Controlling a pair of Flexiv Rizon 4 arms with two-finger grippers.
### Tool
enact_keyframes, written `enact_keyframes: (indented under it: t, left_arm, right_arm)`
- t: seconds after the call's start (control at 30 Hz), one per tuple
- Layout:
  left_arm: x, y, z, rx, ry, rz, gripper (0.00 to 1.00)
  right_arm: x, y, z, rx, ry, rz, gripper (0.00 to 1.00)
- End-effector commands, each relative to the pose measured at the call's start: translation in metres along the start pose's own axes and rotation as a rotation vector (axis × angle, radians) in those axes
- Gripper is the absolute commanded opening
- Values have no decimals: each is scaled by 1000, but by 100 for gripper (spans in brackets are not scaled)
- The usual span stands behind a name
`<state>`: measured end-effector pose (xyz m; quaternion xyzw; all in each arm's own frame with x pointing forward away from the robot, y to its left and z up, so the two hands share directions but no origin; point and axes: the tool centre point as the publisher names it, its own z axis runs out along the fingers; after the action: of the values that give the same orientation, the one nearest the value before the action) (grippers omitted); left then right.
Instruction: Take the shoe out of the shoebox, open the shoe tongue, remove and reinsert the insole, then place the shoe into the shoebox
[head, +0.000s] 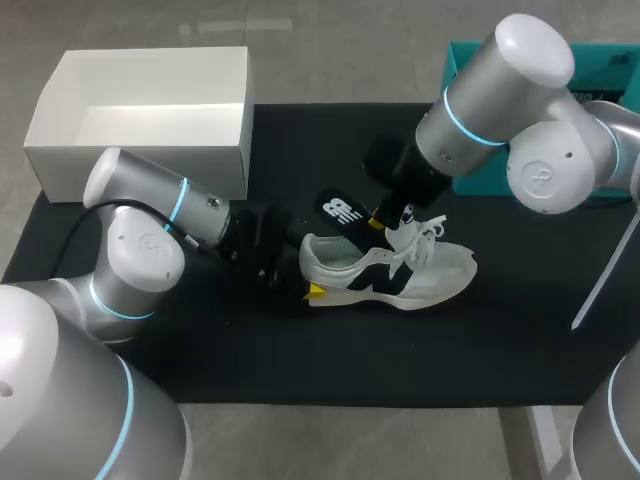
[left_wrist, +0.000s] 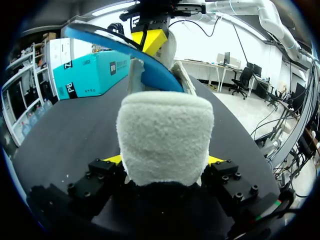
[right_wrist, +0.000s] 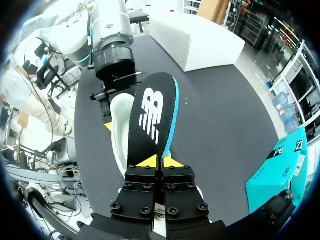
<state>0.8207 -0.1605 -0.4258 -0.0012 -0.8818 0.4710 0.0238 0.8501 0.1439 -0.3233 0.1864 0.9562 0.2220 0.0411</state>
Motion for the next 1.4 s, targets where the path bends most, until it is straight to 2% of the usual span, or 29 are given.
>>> enact_keyframes:
  t: [0.03, 0.3, 0.6, 0.7, 0.8, 0.97, 1.03, 1.4]
  left_arm:
    - [0, 0, 1, -3, 1, 0, 0]
    - [0, 0, 1, -3, 1, 0, 0]
    - [0, 0, 1, -3, 1, 0, 0]
    - [0, 0, 1, -3, 1, 0, 0]
    - [0, 0, 1, -3, 1, 0, 0]
    - [0, 0, 1, -3, 1, 0, 0]
    - [0, 0, 1, -3, 1, 0, 0]
    - [0, 0, 1, -3, 1, 0, 0]
  right_arm:
    - [-6, 11, 8, -90, -3, -11, 0]
    - [-18, 43, -4, -201, -13, -51, 0]
    - [-34, 73, -42, -161, -60, -83, 0]
    - [-37, 81, -54, -190, -74, -76, 0]
    - [-43, 91, -67, -186, -84, -82, 0]
    - [-53, 108, -90, -241, -113, -135, 0]
    - [-56, 113, -101, -250, -141, -160, 0]
    - [-56, 113, -101, -250, -141, -160, 0]
